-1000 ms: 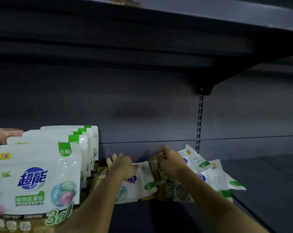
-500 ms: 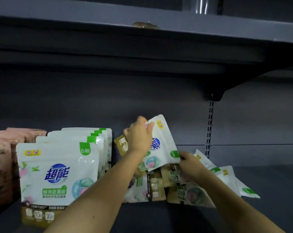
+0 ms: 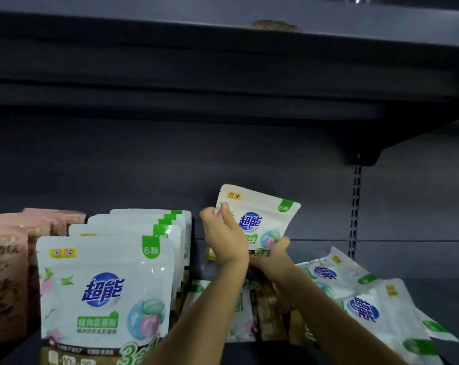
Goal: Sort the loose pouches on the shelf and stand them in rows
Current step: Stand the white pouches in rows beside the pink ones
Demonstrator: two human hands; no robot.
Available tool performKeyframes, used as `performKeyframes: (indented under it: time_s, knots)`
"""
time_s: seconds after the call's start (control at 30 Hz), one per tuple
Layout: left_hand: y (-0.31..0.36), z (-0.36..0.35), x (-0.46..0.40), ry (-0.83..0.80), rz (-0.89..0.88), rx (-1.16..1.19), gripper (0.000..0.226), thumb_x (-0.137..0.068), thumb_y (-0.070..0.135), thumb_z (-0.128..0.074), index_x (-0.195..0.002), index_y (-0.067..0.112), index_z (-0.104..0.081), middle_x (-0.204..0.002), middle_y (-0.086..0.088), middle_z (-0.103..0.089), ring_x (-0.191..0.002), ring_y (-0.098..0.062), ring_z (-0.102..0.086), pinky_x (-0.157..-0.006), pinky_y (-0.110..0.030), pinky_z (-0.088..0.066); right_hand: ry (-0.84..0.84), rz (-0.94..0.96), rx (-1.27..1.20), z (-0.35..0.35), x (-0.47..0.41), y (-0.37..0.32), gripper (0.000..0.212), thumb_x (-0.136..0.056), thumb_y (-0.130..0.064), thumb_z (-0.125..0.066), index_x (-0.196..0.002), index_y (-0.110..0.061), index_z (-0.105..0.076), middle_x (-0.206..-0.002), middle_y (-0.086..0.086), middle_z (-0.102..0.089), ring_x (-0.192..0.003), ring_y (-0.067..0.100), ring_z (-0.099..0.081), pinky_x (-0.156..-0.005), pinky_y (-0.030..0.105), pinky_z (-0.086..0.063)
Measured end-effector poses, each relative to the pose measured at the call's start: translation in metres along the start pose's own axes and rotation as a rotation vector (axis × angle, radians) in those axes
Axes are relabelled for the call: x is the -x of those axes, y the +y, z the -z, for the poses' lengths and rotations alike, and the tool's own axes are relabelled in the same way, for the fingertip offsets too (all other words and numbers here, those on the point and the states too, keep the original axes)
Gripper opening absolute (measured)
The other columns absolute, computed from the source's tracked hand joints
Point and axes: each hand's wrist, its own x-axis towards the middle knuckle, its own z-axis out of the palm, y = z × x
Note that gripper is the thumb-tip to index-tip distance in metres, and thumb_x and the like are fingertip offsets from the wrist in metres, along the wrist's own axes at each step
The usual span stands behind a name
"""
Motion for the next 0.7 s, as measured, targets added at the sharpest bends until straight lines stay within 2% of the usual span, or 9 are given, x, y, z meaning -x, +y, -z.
performKeyframes:
  time_s: [0.07,0.13,0.23,0.3,0.37,0.5,0.6,0.67,0.7]
  knots:
    - [-0.013,0.001,-0.001,-0.014,-0.017,0.007,0.030,-0.098,0.025,-0.041,-0.110,-0.001,-0.048,-0.108,-0.015,-0.061,-0.096,-0.029,-0.061,-0.067,-0.027,-0.049,0.019,0.015,0.111,-0.004,-0.006,0.005,0.058,-0.079,-0.003,-0.069,-0.109,-0.015,-0.021,-0.108,0.009,-0.056,-0.098,0.023,-0.059,-0.085,0.040,-0.054]
    - [-0.028,0.003,-0.002,-0.064,-0.025,-0.042,0.028,-0.098,0.017,-0.041,-0.120,0.002,-0.048,-0.118,-0.015,-0.058,-0.107,-0.030,-0.059,-0.081,-0.035,-0.051,0.059,0.050,0.287,-0.004,-0.009,0.008,0.042,-0.089,-0.009,-0.058,-0.110,-0.014,-0.022,-0.113,0.009,-0.055,-0.092,0.018,-0.055,-0.078,0.030,-0.049]
    - [-0.046,0.009,0.000,-0.168,0.043,-0.282,0.044,-0.096,0.014,-0.042,-0.140,0.016,-0.036,-0.136,-0.010,-0.045,-0.124,-0.029,-0.043,-0.097,-0.041,-0.039,0.069,0.024,0.488,-0.002,-0.012,0.013,0.019,-0.098,-0.015,-0.038,-0.106,-0.017,-0.021,-0.116,0.016,-0.059,-0.084,0.017,-0.056,-0.069,0.029,-0.050]
    - [-0.053,0.014,0.008,-0.217,0.089,-0.394,0.054,-0.095,0.017,-0.044,-0.146,0.028,-0.026,-0.140,-0.008,-0.039,-0.126,-0.030,-0.037,-0.100,-0.046,-0.035,0.075,-0.012,0.632,-0.001,-0.012,0.015,0.028,-0.096,-0.012,-0.038,-0.118,-0.015,-0.021,-0.116,0.018,-0.060,-0.094,0.025,-0.061,-0.080,0.035,-0.053]
    - [-0.058,0.016,0.016,-0.268,0.111,-0.391,0.062,-0.095,0.017,-0.044,-0.148,0.035,-0.018,-0.136,-0.010,-0.039,-0.123,-0.031,-0.039,-0.099,-0.049,-0.041,0.071,-0.017,0.770,0.002,-0.011,0.018,0.043,-0.093,-0.012,-0.042,-0.128,-0.012,-0.017,-0.115,0.018,-0.061,-0.102,0.031,-0.062,-0.084,0.038,-0.049]
    - [-0.065,0.017,0.020,-0.344,0.153,-0.444,0.074,-0.094,0.014,-0.045,-0.148,0.040,-0.002,-0.126,-0.012,-0.040,-0.116,-0.031,-0.046,-0.093,-0.047,-0.047,0.072,-0.024,0.815,0.006,-0.008,0.025,0.040,-0.092,-0.018,-0.043,-0.122,-0.015,-0.018,-0.111,0.018,-0.063,-0.102,0.033,-0.061,-0.088,0.043,-0.051]
    - [-0.068,0.021,0.019,-0.395,0.109,-0.443,0.085,-0.089,0.004,-0.050,-0.149,0.035,0.000,-0.120,-0.013,-0.042,-0.109,-0.031,-0.050,-0.087,-0.043,-0.048,0.105,-0.004,0.827,0.007,-0.007,0.028,0.034,-0.091,-0.021,-0.042,-0.115,-0.018,-0.018,-0.111,0.017,-0.062,-0.105,0.034,-0.058,-0.091,0.046,-0.049]
    - [-0.073,0.026,0.018,-0.366,0.159,-0.400,0.083,-0.084,-0.005,-0.055,-0.149,0.020,-0.011,-0.121,-0.015,-0.048,-0.107,-0.030,-0.054,-0.084,-0.042,-0.050,0.149,0.021,0.812,0.008,-0.004,0.030,0.031,-0.091,-0.019,-0.043,-0.112,-0.018,-0.020,-0.110,0.018,-0.061,-0.104,0.035,-0.058,-0.089,0.045,-0.049]
    - [-0.076,0.027,0.018,-0.338,0.202,-0.392,0.073,-0.083,-0.007,-0.055,-0.144,0.011,-0.020,-0.122,-0.017,-0.051,-0.105,-0.030,-0.056,-0.083,-0.041,-0.051,0.174,0.034,0.791,0.008,-0.004,0.030,0.029,-0.090,-0.018,-0.044,-0.108,-0.018,-0.022,-0.110,0.018,-0.061,-0.104,0.035,-0.058,-0.087,0.044,-0.050]
